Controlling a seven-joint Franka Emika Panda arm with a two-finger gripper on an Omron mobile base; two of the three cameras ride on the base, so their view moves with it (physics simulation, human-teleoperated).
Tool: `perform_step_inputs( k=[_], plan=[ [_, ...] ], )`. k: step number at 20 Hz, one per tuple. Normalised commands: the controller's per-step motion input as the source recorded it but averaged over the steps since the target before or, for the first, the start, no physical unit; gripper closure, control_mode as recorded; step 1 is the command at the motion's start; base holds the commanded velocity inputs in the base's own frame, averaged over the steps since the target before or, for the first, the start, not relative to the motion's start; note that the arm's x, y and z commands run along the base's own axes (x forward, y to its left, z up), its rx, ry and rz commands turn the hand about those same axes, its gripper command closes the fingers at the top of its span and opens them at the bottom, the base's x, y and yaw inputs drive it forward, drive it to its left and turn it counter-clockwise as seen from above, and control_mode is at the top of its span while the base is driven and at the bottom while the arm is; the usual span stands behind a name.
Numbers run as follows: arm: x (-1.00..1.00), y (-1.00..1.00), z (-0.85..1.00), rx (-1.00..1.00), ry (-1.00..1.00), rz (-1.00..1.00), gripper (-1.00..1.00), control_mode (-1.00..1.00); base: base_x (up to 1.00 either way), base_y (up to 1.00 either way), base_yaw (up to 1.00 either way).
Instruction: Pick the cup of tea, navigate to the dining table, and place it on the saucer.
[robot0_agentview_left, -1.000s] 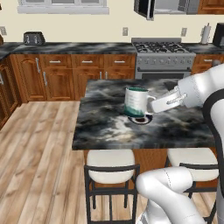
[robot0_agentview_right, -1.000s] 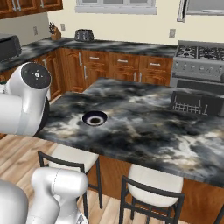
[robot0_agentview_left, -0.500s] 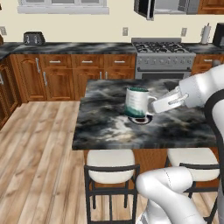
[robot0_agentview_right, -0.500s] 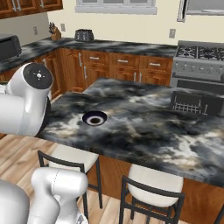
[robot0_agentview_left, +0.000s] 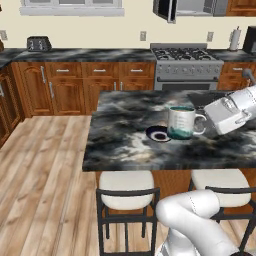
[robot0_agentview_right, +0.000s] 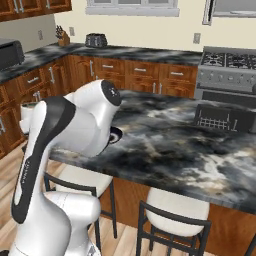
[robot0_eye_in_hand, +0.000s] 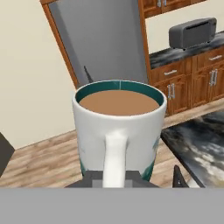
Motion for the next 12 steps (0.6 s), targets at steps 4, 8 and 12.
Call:
perform_step_inputs(
  k=[4, 8, 12],
  plan=[
    [0.49, -0.64, -0.03, 0.0, -0.01, 0.25, 1.0, -1.0, 0.0, 0.0, 0.0],
    [0.7, -0.46, -0.19, 0.0, 0.0, 0.16, 1.0, -1.0, 0.0, 0.0, 0.0],
    [0.85, -0.35, -0.16, 0.0, 0.0, 0.14, 1.0, -1.0, 0.0, 0.0, 0.0]
  ],
)
